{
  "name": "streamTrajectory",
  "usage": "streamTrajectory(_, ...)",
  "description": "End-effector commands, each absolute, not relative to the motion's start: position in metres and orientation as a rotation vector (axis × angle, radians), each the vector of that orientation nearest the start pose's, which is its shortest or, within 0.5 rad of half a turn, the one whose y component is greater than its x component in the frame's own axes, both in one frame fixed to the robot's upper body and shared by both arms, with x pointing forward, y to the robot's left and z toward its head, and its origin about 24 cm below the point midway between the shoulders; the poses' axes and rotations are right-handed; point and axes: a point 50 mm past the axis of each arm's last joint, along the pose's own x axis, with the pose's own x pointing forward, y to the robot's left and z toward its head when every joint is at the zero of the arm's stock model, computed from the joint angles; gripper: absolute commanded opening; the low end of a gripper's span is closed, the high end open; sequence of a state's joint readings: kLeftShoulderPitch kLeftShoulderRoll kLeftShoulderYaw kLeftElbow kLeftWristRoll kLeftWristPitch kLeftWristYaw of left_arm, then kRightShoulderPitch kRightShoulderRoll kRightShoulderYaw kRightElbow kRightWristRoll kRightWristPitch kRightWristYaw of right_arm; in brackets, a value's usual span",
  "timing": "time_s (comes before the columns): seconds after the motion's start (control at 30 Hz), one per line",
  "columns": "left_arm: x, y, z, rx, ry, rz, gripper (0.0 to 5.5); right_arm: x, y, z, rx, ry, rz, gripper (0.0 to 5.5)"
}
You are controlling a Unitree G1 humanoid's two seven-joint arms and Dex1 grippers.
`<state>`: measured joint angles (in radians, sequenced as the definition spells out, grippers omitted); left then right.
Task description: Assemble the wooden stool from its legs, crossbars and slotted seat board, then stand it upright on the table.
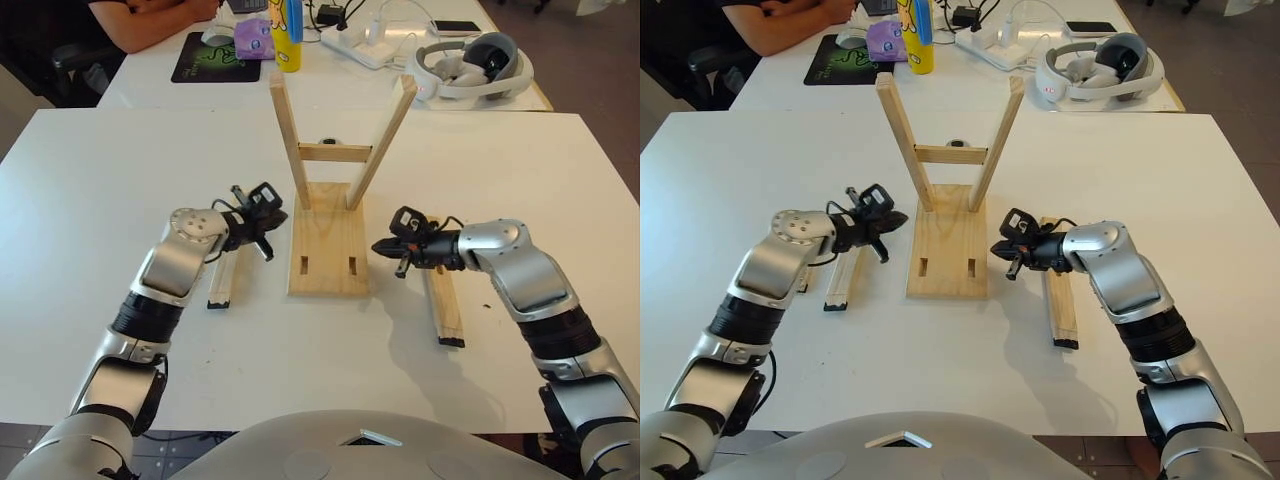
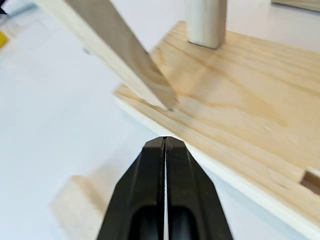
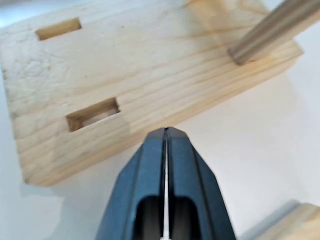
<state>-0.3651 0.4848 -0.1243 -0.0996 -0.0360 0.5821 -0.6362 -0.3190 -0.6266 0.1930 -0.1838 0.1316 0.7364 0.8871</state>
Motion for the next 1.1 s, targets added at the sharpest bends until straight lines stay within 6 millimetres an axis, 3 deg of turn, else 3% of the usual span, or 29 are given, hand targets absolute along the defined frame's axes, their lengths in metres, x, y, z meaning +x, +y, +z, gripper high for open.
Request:
streamTrajectory(0.03, 0.291, 0.206, 0.133, 0.297, 0.166, -0.384, 0.76, 0.271, -0.187, 0.105, -0.255, 0.405, 0.735, 0.0)
streamTrajectory(0.23, 0.278, 0.24, 0.115, 0.167, 0.262, -0.168, 1.49, 0.252, -0.187, 0.096, -0.124, 0.399, 0.624, 0.0)
streamTrajectory(0.63, 0.27, 0.253, 0.081, 0.064, 0.574, -0.117, 3.31, 0.261, -0.18, 0.096, -0.075, 0.375, 0.546, 0.0)
streamTrajectory(1.1, 0.267, 0.254, 0.061, -0.019, 0.697, -0.119, 3.31, 0.262, -0.176, 0.097, -0.071, 0.368, 0.527, 0.0)
